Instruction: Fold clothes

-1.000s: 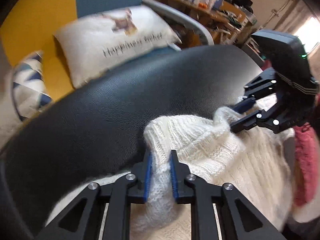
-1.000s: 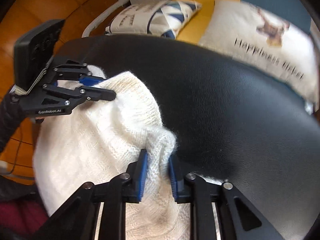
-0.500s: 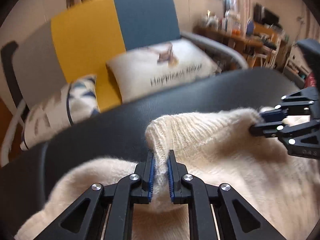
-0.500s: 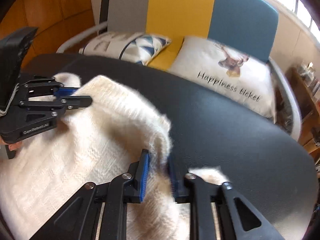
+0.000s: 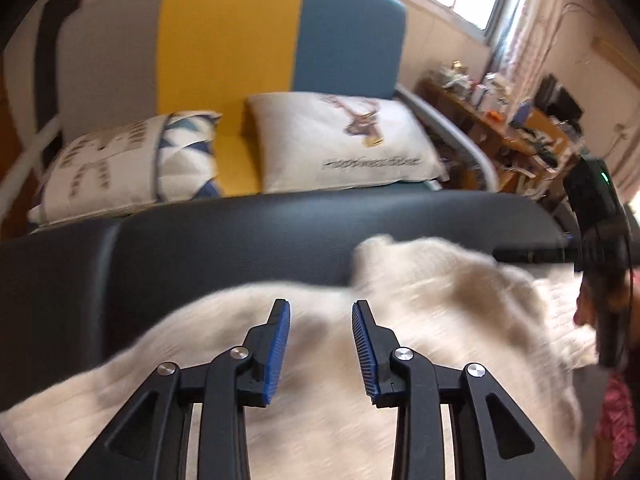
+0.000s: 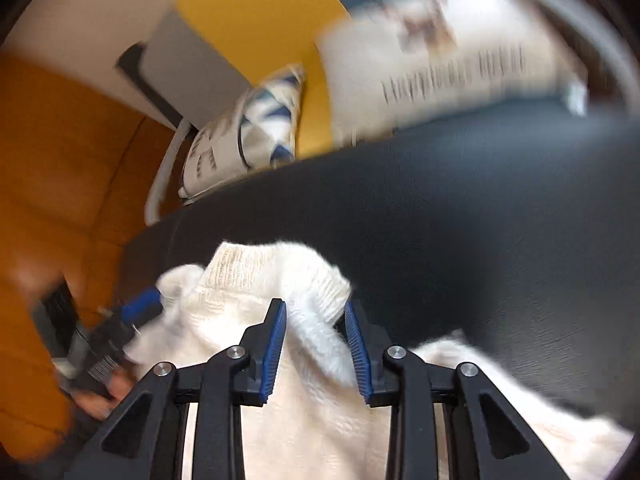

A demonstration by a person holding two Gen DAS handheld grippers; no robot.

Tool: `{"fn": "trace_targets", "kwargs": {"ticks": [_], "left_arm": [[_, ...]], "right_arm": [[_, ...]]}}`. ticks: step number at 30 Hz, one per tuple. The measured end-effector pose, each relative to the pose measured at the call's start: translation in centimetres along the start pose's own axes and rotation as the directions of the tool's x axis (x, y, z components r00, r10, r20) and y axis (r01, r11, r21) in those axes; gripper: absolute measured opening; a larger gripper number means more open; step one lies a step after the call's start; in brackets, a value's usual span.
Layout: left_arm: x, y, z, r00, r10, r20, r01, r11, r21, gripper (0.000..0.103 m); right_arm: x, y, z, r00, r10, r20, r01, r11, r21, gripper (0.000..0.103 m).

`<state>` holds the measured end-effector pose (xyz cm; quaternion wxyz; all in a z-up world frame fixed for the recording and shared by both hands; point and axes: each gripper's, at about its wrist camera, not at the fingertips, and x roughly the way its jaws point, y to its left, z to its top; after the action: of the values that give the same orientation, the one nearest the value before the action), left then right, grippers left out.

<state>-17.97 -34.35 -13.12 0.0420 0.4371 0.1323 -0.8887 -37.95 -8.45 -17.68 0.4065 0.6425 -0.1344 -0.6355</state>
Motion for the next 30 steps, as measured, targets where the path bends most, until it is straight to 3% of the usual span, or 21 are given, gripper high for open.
{"fn": "trace_targets", "kwargs": {"ticks": [3, 5, 7, 9, 10, 12, 14, 15, 16, 18, 19, 22, 26, 30], "left_arm": [[-0.5, 2.0, -1.6, 0.999, 0.046, -0.021, -0.046, 0.999, -0.006, 0.033], [-0.5, 3.1, -2.4, 0.996, 0.083, -0.03, -0.083, 0.997, 0.004, 0.033], [0.1, 4.0, -2.9, 0.989, 0.137, -0.048, -0.137, 0.99, 0.015, 0.033], [0.8, 4.7, -3.6, 0.984, 0.162, -0.076, -0.161, 0.987, 0.018, 0.033], [0.7, 4.9, -3.9, 0.983, 0.17, -0.07, -0.169, 0.985, 0.018, 0.033], [0.4, 4.9, -4.6, 0.978, 0.201, -0.059, -0.2, 0.98, 0.023, 0.033], [0.0, 5.0, -5.3, 0.97, 0.236, -0.049, -0.236, 0.972, 0.011, 0.033], [-0.2, 5.2, -5.7, 0.971, 0.236, -0.044, -0.237, 0.972, -0.008, 0.034], [-0.4, 5.4, -6.0, 0.971, 0.236, -0.041, -0.238, 0.971, -0.025, 0.034], [-0.6, 5.8, -6.2, 0.97, 0.238, -0.041, -0.24, 0.969, -0.051, 0.034], [-0.5, 5.9, -6.1, 0.97, 0.238, -0.046, -0.241, 0.969, -0.059, 0.034], [-0.4, 5.7, -5.1, 0.966, 0.247, -0.083, -0.252, 0.966, -0.063, 0.034], [-0.8, 4.9, -3.9, 0.97, 0.224, -0.094, -0.231, 0.97, -0.077, 0.034], [-1.9, 2.1, -3.6, 0.988, 0.141, -0.061, -0.145, 0.986, -0.078, 0.034]], "right_arm": [[1.7, -1.3, 0.4, 0.996, 0.079, -0.052, -0.075, 0.994, 0.084, 0.032], [1.8, -0.1, 0.0, 0.997, 0.064, -0.033, -0.064, 0.998, 0.002, 0.03], [2.0, 2.3, -0.7, 0.999, -0.032, -0.005, 0.031, 0.991, -0.13, 0.018], [1.9, 4.6, -1.2, 0.985, -0.16, 0.071, 0.172, 0.956, -0.236, 0.013], [1.8, 5.8, -1.6, 0.964, -0.233, 0.125, 0.26, 0.922, -0.288, 0.011], [1.5, 8.0, -2.5, 0.895, -0.369, 0.251, 0.441, 0.816, -0.374, 0.007], [2.8, 9.3, -3.6, 0.773, -0.524, 0.358, 0.635, 0.64, -0.433, 0.007], [3.7, 9.4, -3.9, 0.737, -0.561, 0.377, 0.676, 0.59, -0.442, 0.003], [4.4, 9.1, -3.9, 0.737, -0.569, 0.366, 0.675, 0.589, -0.444, 0.004], [4.4, 8.3, -3.7, 0.796, -0.499, 0.342, 0.605, 0.682, -0.412, 0.005], [3.9, 7.8, -3.6, 0.822, -0.459, 0.338, 0.565, 0.732, -0.381, 0.011], [0.5, 6.8, -3.9, 0.883, -0.311, 0.352, 0.416, 0.866, -0.278, 0.018], [-5.5, 4.9, -6.1, 0.893, -0.243, 0.38, 0.325, 0.931, -0.167, 0.02], [-11.7, 1.0, -10.6, 0.893, -0.18, 0.413, 0.198, 0.98, -0.001, 0.02]]}}
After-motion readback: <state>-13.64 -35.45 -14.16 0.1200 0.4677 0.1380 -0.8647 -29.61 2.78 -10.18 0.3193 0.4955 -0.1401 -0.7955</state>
